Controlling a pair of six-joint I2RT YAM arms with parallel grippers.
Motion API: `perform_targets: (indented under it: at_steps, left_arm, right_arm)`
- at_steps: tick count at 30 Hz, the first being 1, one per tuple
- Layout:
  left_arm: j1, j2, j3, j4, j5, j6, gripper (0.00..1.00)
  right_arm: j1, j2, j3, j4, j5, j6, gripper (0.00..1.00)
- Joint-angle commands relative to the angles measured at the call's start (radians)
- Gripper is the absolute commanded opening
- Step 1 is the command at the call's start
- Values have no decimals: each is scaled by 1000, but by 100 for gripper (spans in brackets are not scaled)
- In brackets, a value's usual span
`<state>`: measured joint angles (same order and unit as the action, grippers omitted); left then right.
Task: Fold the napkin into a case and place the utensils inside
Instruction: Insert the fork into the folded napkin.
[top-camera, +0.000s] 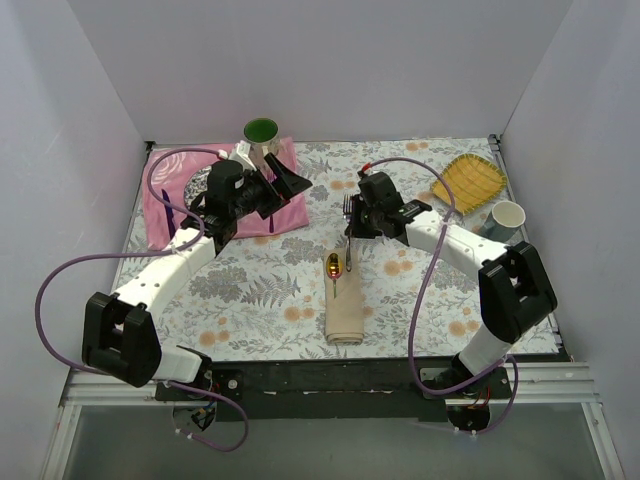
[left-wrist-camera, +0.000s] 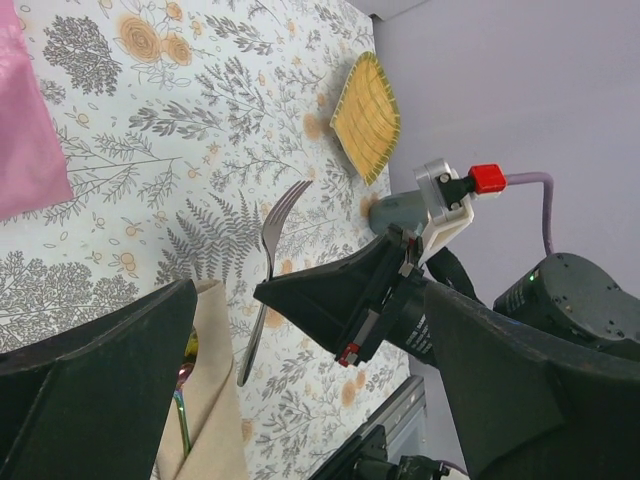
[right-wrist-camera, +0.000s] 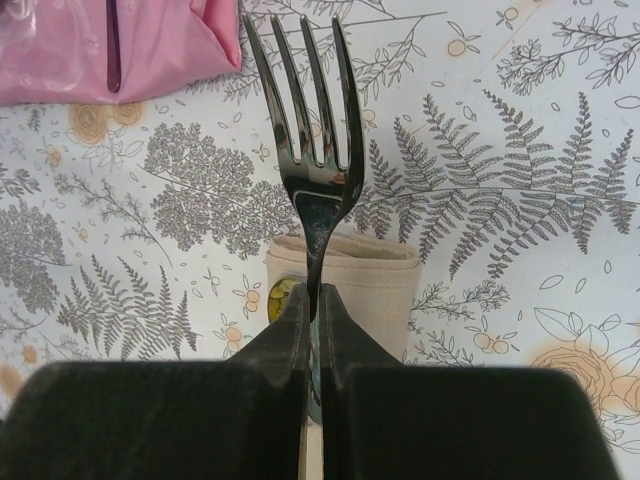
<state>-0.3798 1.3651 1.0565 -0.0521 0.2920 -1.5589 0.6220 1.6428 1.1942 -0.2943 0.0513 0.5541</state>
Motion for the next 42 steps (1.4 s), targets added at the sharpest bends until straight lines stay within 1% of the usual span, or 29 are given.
perform_targets:
  at_steps: [1, 11, 20, 24, 33, 42]
  left_arm:
    - [15, -44, -19, 9, -5, 10, 98]
    - [35, -83, -55, 3, -11, 13, 98]
    - [53, -98, -76, 9, -5, 10, 98]
    - [59, -100, -85, 17, 2, 3, 98]
    - [67, -112, -98, 21, 6, 7, 98]
    - [74, -121, -113, 24, 10, 0, 98]
  right_arm:
    - [16, 8, -31, 69, 53, 6, 1]
    - [24, 40, -64, 93, 84, 0, 1]
    - [45, 43, -85, 80, 102, 13, 1]
    - [50, 51, -74, 72, 90, 29, 1]
    - [51, 80, -50, 50, 116, 38, 1]
    - [64, 83, -44, 73, 111, 40, 1]
